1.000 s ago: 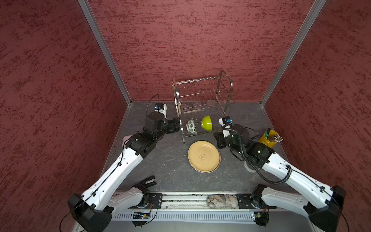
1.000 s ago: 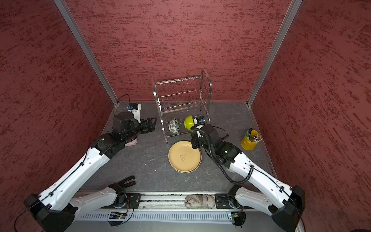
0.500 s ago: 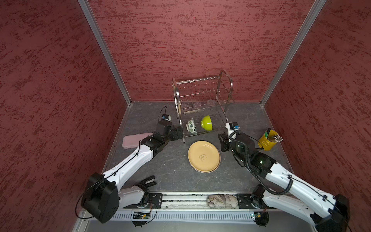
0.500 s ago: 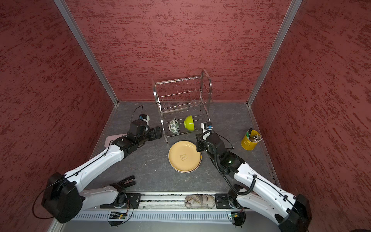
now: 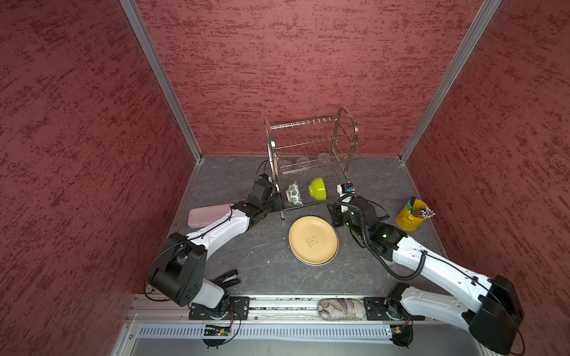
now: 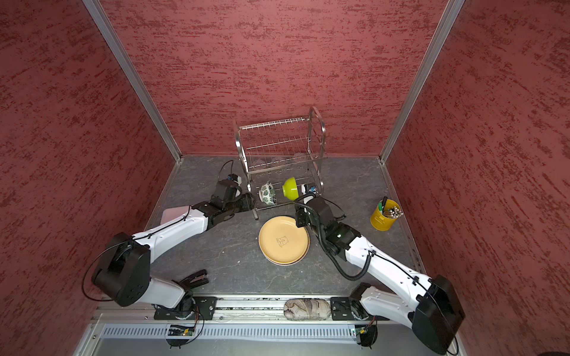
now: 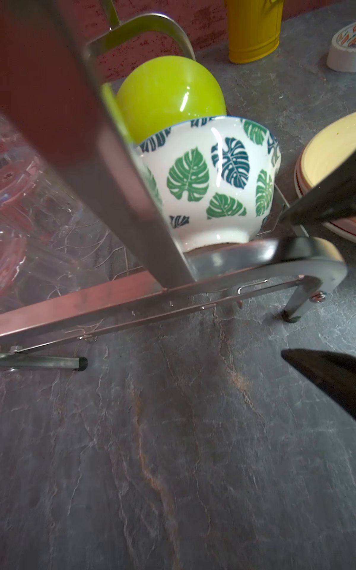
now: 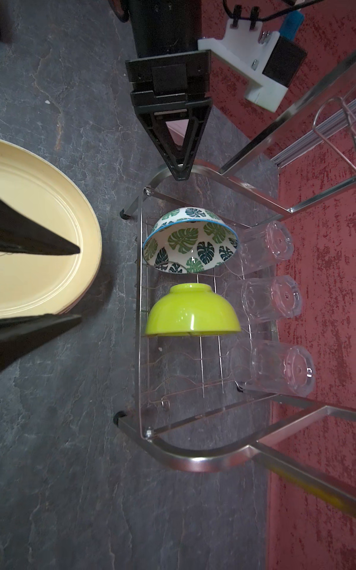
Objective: Unload the mixed dishes from the dish rack
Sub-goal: 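Reach the right gripper to the lime-green bowl's rim in the rack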
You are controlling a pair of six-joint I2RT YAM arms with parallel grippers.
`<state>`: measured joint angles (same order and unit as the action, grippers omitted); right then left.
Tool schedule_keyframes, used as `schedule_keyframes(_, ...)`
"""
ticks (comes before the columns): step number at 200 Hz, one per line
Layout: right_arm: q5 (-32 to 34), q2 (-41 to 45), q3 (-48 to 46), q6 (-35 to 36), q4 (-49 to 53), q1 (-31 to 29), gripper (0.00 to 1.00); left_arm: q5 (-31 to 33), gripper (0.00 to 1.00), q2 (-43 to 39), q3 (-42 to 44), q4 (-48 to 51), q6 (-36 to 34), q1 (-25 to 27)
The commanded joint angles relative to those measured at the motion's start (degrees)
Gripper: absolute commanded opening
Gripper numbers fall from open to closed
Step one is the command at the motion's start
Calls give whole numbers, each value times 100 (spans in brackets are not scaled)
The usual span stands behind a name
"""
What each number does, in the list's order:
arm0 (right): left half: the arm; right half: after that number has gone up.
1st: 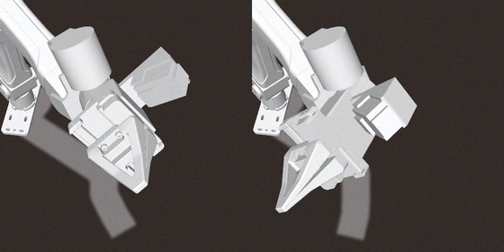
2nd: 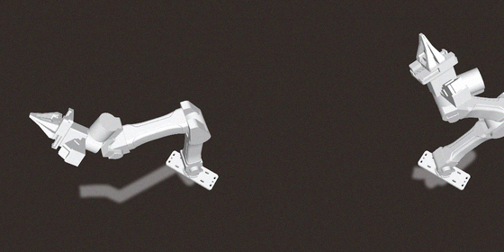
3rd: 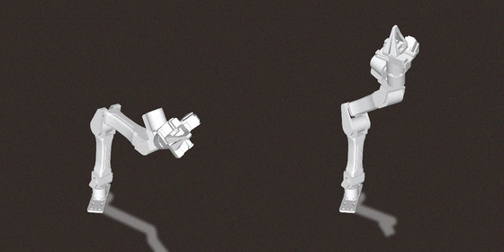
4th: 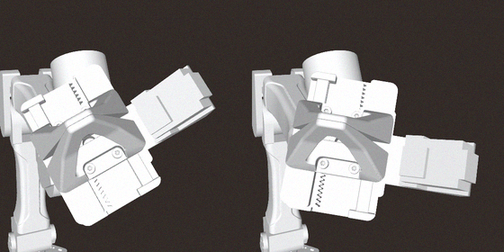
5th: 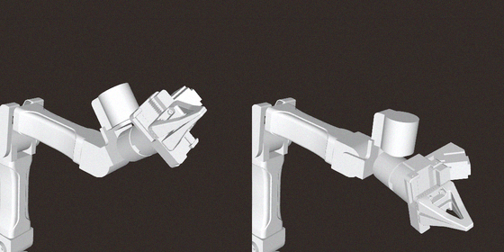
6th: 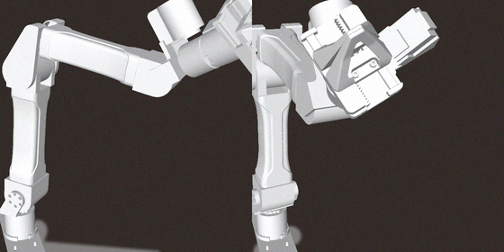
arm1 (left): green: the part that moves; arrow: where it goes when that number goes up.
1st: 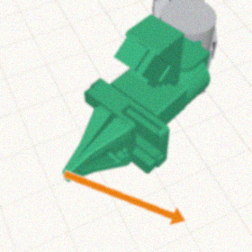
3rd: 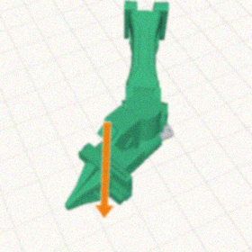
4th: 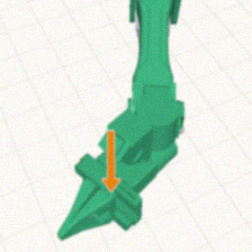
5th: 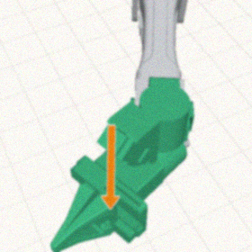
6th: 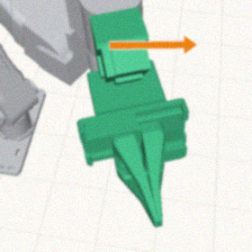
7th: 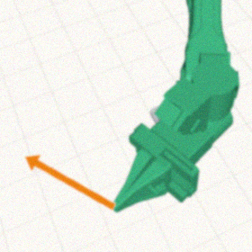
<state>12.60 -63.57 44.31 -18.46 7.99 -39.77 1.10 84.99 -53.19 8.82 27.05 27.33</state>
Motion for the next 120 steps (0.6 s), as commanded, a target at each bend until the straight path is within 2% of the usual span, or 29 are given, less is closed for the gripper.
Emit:
schedule_keyframes(1,-144,-116,149,-142,-236,230,32,-55,53,145,-215,-205,-9,-8)
schedule_keyframes(35,-517,-387,178,-201,-364,546,31,51,38,328,-388,-136,-58,-56)
schedule_keyframes(59,-697,-604,175,-112,-619,661,23,111,27,395,-497,-60,-97,-142)
schedule_keyframes(120,-1290,-1366,540,-193,-875,935,20,52,19,545,-893,78,-291,-494)
